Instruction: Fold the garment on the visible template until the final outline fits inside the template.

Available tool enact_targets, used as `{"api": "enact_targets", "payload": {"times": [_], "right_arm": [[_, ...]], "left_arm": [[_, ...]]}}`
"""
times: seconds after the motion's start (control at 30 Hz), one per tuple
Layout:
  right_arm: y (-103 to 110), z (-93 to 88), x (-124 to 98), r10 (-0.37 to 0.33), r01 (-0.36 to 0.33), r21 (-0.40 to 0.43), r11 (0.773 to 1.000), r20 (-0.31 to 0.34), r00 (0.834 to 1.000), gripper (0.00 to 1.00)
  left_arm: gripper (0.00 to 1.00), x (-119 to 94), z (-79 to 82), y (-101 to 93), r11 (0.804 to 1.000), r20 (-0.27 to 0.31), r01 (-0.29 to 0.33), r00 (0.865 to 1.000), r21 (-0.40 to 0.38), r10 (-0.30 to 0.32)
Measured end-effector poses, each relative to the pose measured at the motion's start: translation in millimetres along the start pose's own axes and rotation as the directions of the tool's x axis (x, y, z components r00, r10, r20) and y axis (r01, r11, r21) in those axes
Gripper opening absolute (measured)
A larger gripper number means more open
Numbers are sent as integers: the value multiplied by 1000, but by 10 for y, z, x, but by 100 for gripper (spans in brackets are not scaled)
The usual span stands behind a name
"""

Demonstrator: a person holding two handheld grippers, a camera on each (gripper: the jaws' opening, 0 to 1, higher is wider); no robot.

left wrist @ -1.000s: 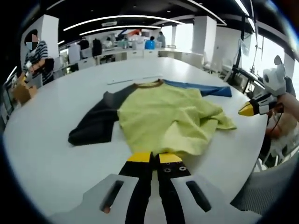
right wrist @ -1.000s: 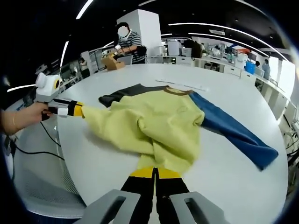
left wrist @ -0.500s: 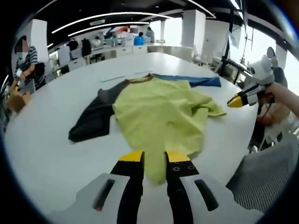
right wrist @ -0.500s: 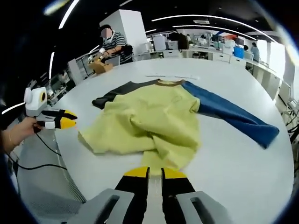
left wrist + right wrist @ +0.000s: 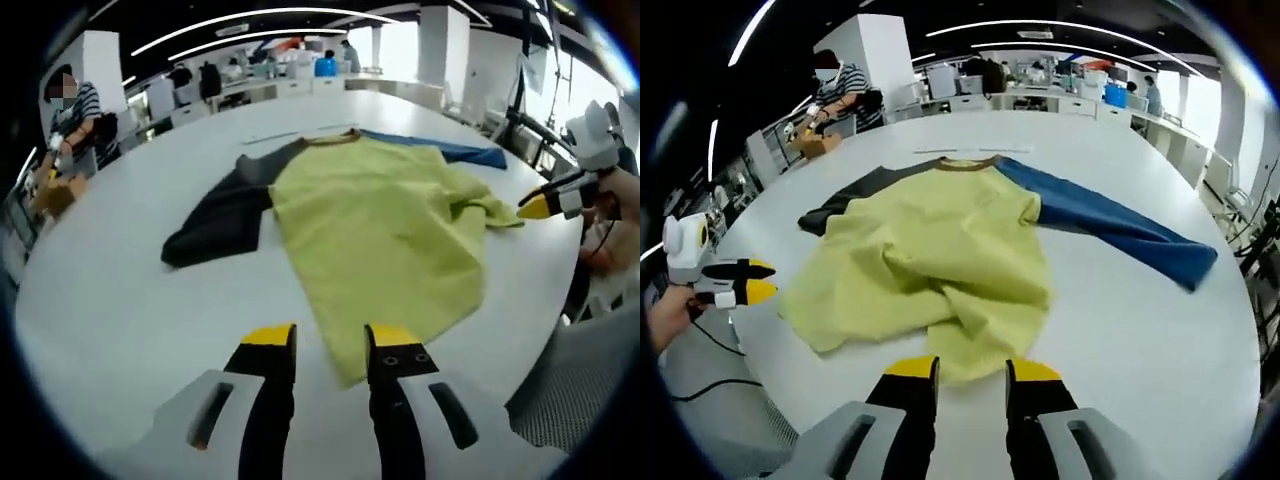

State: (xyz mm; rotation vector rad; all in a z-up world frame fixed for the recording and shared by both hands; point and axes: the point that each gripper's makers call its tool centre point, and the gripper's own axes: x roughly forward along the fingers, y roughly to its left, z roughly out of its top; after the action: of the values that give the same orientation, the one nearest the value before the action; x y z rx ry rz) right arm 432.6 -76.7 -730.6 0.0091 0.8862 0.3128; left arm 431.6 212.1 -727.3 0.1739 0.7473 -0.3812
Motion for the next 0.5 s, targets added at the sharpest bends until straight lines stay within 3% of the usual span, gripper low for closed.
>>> {"api": "enact_targets", "payload": {"times": [0.27,0.5], "right_arm": [[-45,-122,111,-52,55,156,986,-24,998,22],[-19,-188,171,-80,87,140,986,-51,995,13]], "left_arm": [[26,54,-73,17,1000,-10,-23,1000,2,23],[24,97,-181,-30,1000,-36,-17,999,3,17]]}}
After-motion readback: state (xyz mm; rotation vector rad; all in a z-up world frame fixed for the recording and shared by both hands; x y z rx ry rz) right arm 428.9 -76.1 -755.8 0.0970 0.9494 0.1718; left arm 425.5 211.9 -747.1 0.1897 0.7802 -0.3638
